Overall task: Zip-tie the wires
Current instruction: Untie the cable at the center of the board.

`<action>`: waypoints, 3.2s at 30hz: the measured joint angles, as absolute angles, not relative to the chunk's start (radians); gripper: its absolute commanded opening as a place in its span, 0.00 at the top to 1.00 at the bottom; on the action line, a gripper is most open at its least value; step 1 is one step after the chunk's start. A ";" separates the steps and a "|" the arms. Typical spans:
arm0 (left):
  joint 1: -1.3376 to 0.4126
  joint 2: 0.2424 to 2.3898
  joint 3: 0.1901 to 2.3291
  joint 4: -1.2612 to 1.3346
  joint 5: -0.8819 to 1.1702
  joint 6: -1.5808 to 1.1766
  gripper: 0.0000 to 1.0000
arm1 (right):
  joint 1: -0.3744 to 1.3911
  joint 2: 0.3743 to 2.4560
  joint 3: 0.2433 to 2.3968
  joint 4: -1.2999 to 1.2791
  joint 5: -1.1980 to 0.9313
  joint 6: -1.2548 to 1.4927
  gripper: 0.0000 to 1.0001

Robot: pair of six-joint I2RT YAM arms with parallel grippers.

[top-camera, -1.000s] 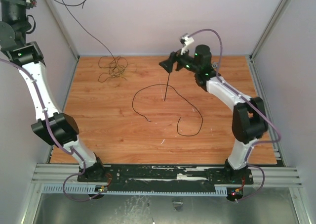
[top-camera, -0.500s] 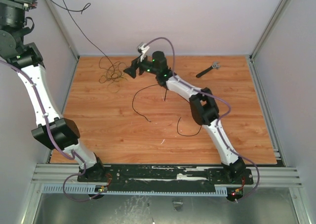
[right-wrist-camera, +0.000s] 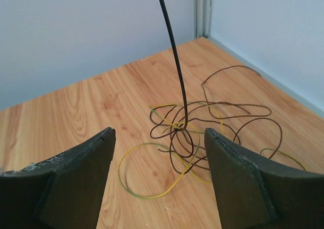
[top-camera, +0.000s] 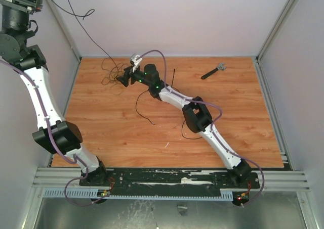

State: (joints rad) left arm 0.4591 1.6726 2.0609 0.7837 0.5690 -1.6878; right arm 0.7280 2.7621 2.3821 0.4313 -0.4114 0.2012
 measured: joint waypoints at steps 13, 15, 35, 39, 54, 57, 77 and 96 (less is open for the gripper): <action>0.448 1.574 2.034 0.856 0.584 -1.748 1.00 | 0.733 2.823 2.447 0.587 -0.318 0.207 0.35; 0.447 1.565 2.024 0.891 0.586 -1.776 1.00 | 0.734 2.828 2.447 0.608 -0.310 0.210 0.35; 0.417 1.546 1.917 0.973 0.598 -1.838 1.00 | 0.798 2.835 2.413 0.669 -0.318 0.178 1.00; 0.416 1.547 1.916 0.982 0.610 -1.842 1.00 | 0.788 2.825 2.413 0.636 -0.301 0.177 1.00; 0.456 1.412 1.437 1.089 0.650 -1.840 1.00 | 0.652 2.607 2.513 0.461 -0.269 0.003 1.00; 0.478 1.393 1.376 1.103 0.651 -1.837 1.00 | 0.630 2.578 2.537 0.379 -0.299 -0.033 1.00; 0.421 1.300 0.905 1.064 0.736 -1.671 1.00 | 0.599 2.700 2.471 -0.126 -0.180 -0.068 1.00; 0.397 1.312 0.950 1.131 0.887 -1.672 1.00 | 0.561 2.307 2.403 -0.315 -0.075 -0.029 1.00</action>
State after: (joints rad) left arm 0.3969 1.3121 0.9504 1.1313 0.8871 -1.6722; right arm 0.5606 2.3066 2.4027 -0.3149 -0.0753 -0.0288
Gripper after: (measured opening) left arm 0.031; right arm 0.012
